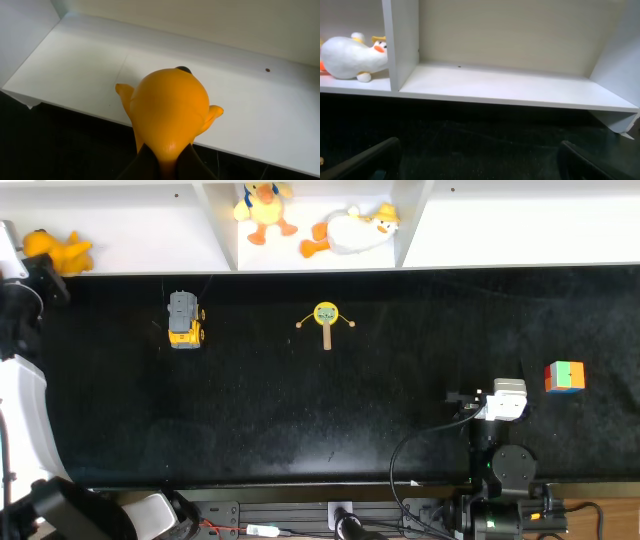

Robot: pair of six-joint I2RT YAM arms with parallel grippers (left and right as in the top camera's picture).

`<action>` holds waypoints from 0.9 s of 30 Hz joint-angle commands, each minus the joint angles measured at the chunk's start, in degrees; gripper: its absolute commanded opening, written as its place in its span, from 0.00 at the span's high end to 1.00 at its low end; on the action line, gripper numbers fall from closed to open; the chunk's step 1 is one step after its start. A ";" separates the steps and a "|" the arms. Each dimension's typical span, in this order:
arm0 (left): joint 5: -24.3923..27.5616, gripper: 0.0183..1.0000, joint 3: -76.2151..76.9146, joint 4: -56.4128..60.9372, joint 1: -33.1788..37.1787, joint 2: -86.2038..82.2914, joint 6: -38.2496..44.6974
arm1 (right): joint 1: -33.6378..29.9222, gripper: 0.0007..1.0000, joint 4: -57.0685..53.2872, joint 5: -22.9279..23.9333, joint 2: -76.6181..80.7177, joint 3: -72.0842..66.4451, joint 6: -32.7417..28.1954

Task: Store Toys

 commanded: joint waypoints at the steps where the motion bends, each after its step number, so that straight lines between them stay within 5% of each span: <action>1: -0.07 0.94 2.12 1.05 -0.48 2.56 -1.49 | -0.17 0.00 0.33 -0.37 -0.42 -0.76 0.00; 27: -0.33 0.86 2.12 5.66 -3.50 7.56 -2.32 | -0.17 0.00 0.33 -0.37 -0.42 -0.76 0.00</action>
